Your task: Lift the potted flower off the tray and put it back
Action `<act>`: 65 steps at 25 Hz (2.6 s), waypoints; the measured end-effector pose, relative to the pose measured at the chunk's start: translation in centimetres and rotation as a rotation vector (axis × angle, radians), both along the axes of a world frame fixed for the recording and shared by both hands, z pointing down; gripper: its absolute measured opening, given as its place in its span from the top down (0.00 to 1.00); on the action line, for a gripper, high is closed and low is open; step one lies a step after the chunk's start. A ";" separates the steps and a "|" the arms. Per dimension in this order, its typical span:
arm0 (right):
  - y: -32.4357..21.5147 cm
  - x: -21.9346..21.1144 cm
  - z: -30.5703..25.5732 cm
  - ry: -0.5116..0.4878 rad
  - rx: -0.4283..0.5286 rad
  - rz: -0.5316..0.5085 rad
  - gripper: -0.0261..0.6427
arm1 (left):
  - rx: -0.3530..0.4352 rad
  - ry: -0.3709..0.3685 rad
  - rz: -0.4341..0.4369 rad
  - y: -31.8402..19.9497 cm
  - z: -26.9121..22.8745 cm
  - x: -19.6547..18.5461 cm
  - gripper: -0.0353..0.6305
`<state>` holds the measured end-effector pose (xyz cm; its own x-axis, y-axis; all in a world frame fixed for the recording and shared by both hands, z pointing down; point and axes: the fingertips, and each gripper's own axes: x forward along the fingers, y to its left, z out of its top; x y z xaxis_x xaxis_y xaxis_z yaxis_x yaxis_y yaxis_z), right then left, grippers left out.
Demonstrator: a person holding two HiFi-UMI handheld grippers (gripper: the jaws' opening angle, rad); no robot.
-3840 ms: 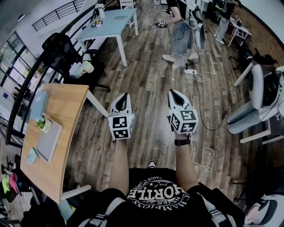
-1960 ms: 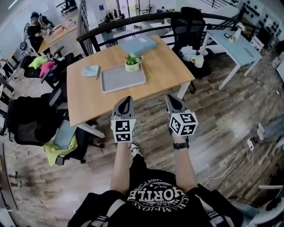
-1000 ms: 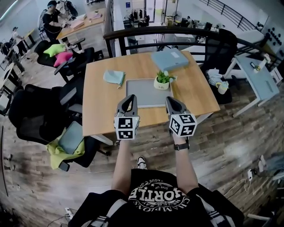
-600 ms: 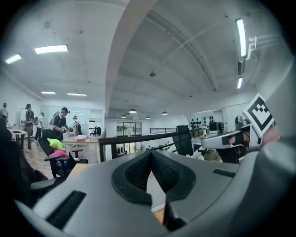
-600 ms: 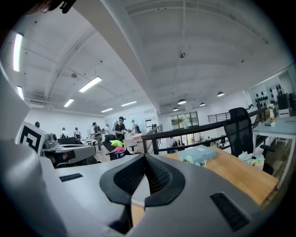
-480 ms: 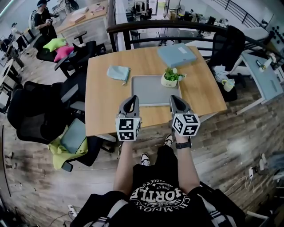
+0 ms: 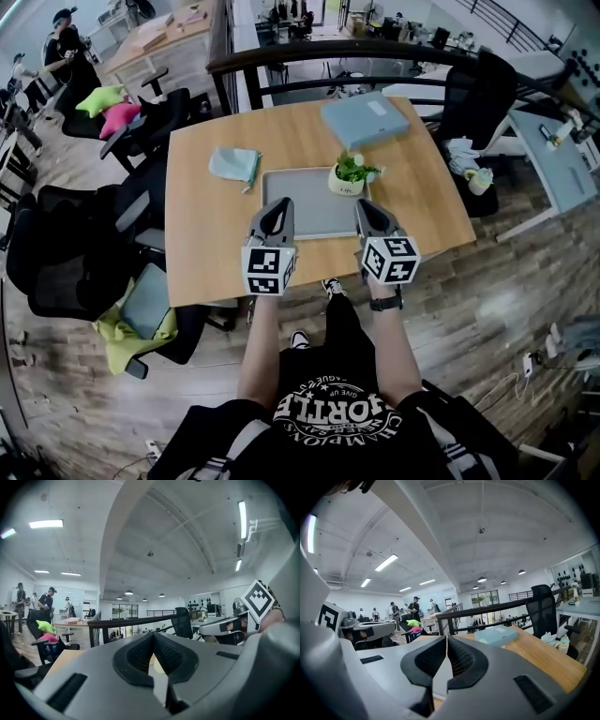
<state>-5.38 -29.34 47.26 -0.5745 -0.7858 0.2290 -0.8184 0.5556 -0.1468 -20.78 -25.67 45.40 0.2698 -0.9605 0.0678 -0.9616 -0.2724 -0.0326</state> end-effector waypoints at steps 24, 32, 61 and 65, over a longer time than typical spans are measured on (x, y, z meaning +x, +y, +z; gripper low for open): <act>-10.3 2.7 6.7 0.032 -0.150 0.011 0.84 | -0.208 -0.008 0.149 -13.0 8.7 4.3 0.91; -12.3 3.8 10.1 0.047 -0.219 0.014 0.78 | -0.275 -0.030 0.216 -15.5 11.4 5.9 0.80; -19.0 4.8 21.8 0.137 -0.381 -0.102 0.51 | -0.503 -0.095 0.346 -21.6 21.9 9.0 0.56; -19.7 4.6 22.9 0.172 -0.372 -0.134 0.45 | -0.530 -0.119 0.381 -22.0 23.4 9.5 0.51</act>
